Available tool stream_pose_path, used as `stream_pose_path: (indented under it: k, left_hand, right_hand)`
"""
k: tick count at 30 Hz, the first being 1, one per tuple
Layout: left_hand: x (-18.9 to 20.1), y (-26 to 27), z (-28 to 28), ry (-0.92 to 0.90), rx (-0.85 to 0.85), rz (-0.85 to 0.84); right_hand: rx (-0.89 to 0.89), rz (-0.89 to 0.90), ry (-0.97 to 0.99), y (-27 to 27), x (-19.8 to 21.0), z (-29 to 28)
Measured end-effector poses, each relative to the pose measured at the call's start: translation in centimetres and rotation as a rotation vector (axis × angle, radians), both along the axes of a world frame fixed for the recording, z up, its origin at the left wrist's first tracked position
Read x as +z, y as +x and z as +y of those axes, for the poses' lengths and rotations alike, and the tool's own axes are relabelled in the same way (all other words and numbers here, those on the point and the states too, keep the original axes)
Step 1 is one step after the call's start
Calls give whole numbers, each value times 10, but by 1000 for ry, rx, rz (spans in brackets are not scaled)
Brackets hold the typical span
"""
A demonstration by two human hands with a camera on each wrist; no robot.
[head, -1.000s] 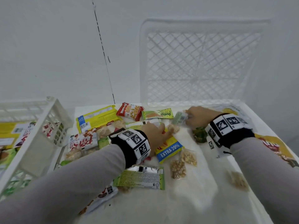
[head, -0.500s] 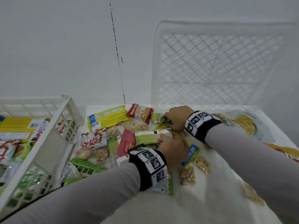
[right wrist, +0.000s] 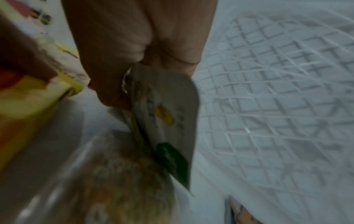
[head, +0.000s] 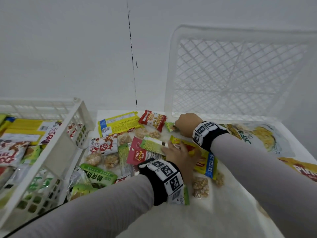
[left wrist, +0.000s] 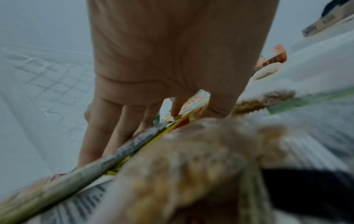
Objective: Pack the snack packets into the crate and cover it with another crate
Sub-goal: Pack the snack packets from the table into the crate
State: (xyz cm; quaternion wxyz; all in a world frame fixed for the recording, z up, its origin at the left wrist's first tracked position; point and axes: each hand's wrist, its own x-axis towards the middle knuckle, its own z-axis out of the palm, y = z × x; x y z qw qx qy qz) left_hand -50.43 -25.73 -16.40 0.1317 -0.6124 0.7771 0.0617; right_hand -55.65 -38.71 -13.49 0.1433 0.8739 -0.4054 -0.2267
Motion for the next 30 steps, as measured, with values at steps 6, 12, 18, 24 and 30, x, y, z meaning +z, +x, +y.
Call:
stream_pose_path:
  k: [6, 12, 18, 24, 30]
  left_hand:
    - [2, 0, -13, 44, -154, -52]
    - [28, -1, -9, -125, -408, -61]
    - [63, 28, -12, -235, -312, 209]
    - [119, 136, -54, -151, 131, 771]
    - [101, 225, -92, 178, 671, 1289]
  right_hand:
    - [-78, -283, 89, -22, 11, -2]
    - [-134, -613, 178, -41, 30, 4]
    - [-278, -928, 293, -65, 57, -3]
    - [-367, -1186, 498, -42, 63, -14]
    - [-364, -1139, 644, 26, 47, -23]
